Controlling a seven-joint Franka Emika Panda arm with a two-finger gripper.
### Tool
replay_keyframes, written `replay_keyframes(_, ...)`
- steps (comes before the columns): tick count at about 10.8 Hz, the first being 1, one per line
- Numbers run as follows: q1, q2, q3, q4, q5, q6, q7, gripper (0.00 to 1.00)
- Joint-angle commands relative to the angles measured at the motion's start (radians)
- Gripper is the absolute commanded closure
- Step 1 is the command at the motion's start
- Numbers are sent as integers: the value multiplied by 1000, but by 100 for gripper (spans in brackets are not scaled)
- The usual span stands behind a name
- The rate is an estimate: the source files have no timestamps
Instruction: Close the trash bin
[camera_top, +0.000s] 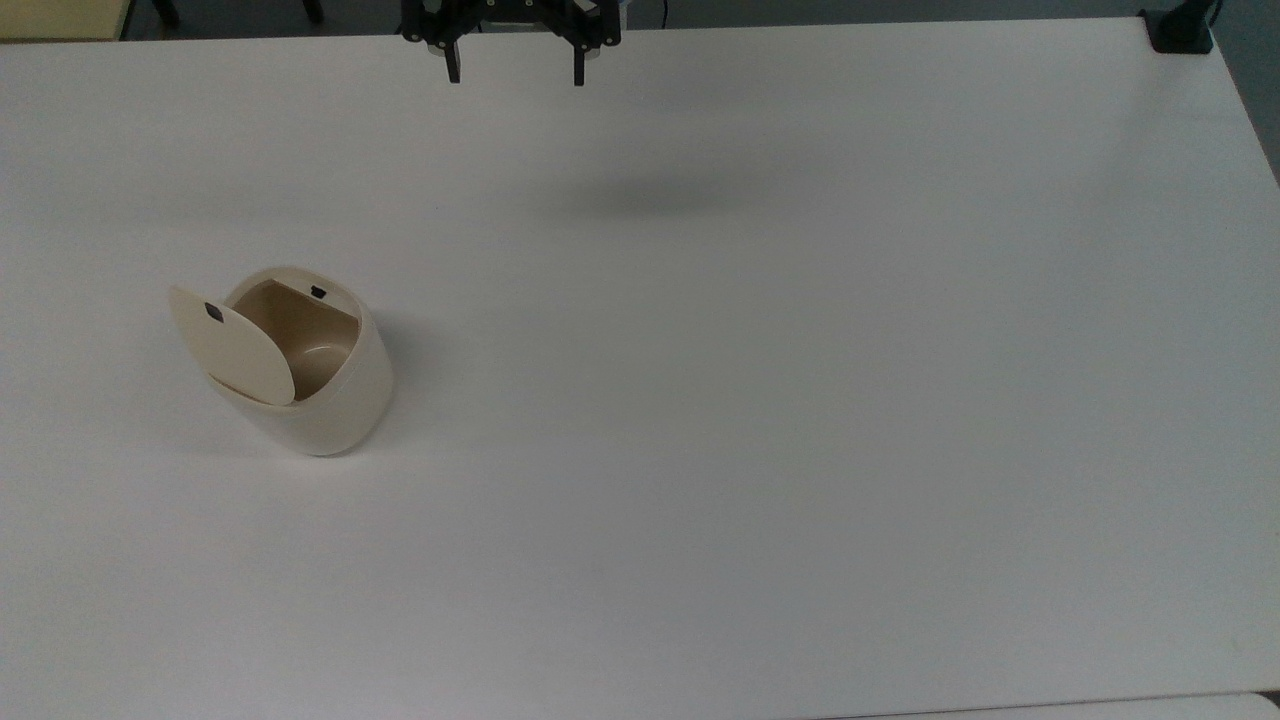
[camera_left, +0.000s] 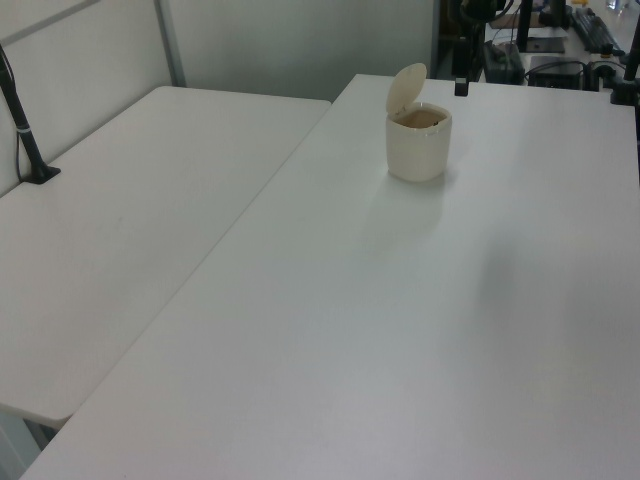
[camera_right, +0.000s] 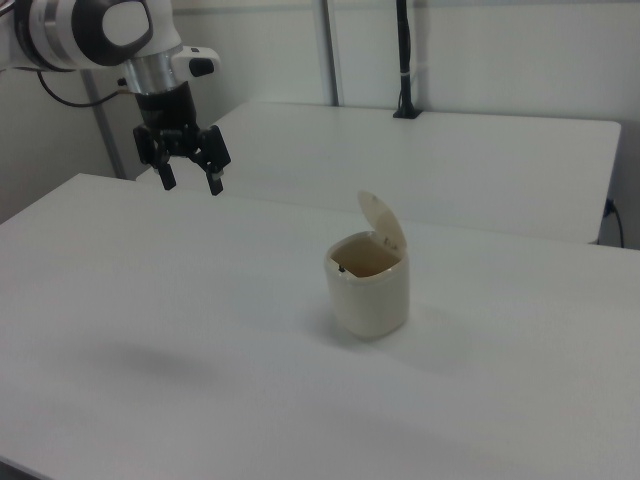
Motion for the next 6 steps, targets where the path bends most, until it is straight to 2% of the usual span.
replay_keyframes(1, 10, -25, -12, -19, 7, -22, -13, 0)
replay_keyframes(6, 8, -25, -12, -15, 7, -16, -21, 0)
